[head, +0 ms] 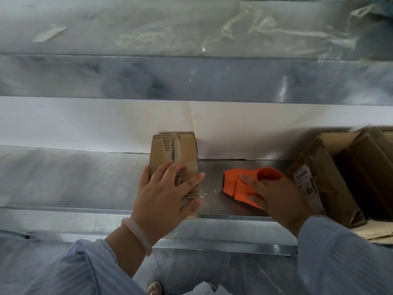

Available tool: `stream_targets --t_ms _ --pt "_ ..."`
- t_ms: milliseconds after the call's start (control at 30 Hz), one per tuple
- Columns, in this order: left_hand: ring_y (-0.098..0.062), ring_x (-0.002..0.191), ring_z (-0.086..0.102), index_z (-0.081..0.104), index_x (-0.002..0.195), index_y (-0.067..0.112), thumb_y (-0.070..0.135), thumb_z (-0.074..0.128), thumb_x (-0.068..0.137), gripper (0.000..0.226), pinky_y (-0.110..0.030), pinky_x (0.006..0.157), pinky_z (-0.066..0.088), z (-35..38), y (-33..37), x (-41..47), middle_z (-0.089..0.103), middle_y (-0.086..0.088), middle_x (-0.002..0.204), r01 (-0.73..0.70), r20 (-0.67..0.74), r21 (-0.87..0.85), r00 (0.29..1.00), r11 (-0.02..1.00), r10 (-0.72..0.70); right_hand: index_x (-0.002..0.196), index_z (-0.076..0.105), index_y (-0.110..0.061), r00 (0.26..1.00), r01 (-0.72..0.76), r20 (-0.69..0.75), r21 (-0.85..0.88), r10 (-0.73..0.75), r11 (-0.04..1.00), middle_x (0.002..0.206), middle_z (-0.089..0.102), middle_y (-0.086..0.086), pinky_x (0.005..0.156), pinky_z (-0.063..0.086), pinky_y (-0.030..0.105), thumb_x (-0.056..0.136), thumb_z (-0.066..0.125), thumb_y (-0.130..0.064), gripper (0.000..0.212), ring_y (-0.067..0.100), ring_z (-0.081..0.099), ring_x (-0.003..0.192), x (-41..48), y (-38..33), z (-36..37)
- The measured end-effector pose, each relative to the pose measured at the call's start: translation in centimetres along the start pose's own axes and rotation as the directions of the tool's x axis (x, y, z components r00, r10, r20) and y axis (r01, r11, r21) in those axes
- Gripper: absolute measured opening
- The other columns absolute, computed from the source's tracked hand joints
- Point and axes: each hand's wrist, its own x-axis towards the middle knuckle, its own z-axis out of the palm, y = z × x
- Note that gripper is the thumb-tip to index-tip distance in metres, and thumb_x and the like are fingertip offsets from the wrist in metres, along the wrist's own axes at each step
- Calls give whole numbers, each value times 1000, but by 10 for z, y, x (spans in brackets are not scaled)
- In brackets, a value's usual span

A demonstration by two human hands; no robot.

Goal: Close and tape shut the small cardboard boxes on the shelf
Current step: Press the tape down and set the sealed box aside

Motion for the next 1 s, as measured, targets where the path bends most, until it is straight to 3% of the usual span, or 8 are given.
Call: stream_targets --t_ms 100,333,467,633,833,900,933,1000 --pt "-29 128 49 49 137 47 72 21 92 58 -64 100 38 0 0 0 54 0 134 -1 21 -10 1000 1000 1 141 36 -30 991 53 -122 -23 -56 998 70 66 -1 59 47 33 91 35 -46 53 20 59 55 5 8 26" --pt "-29 128 49 47 137 47 73 25 92 56 -63 100 38 0 -1 1 53 0 135 0 24 -19 1000 1000 1 147 30 -27 983 64 -171 -15 -66 998 83 69 -4 70 54 36 97 39 -43 53 17 64 70 1 11 30" --pt "-30 130 48 44 139 47 73 27 92 56 -64 102 37 1 -2 0 52 0 137 -11 24 -9 1000 1000 11 150 18 -33 996 59 -67 -40 -62 997 99 68 -3 80 51 36 88 61 -43 76 18 65 87 -2 13 26" --pt "-30 131 48 39 142 44 75 22 90 63 -65 103 37 0 -3 -1 52 0 137 -11 50 -41 999 999 13 150 26 -30 997 -33 -74 -67 28 997 123 59 6 99 45 48 77 65 -64 90 29 58 110 -8 8 24" --pt "-18 139 37 28 149 37 77 32 85 76 -60 116 22 -7 -4 -3 45 11 143 37 56 -208 998 977 -26 143 46 -20 952 -47 -286 213 108 976 133 51 1 108 37 38 88 50 -55 65 20 47 123 -12 -25 -3" --pt "-10 140 34 30 145 41 55 40 88 60 -55 119 19 -10 -7 -3 42 25 142 86 46 -415 996 906 -74 136 51 -29 944 -55 -252 516 213 855 130 48 -17 105 33 26 91 54 -49 50 1 41 121 -10 -53 -15" --pt "-6 134 38 37 140 43 39 44 89 51 -51 116 27 -15 -8 -4 44 35 135 115 47 -573 993 811 -108 133 52 -33 958 -100 -119 714 261 693 129 48 -22 103 34 23 91 59 -46 44 -4 42 120 -7 -68 -19" --pt "-6 117 54 54 128 35 5 45 93 47 -38 96 50 -24 -10 -4 55 36 117 171 53 -878 963 448 -264 122 56 -35 948 -265 202 929 246 260 125 57 -17 99 42 22 87 64 -49 39 -1 52 116 4 -94 -22"
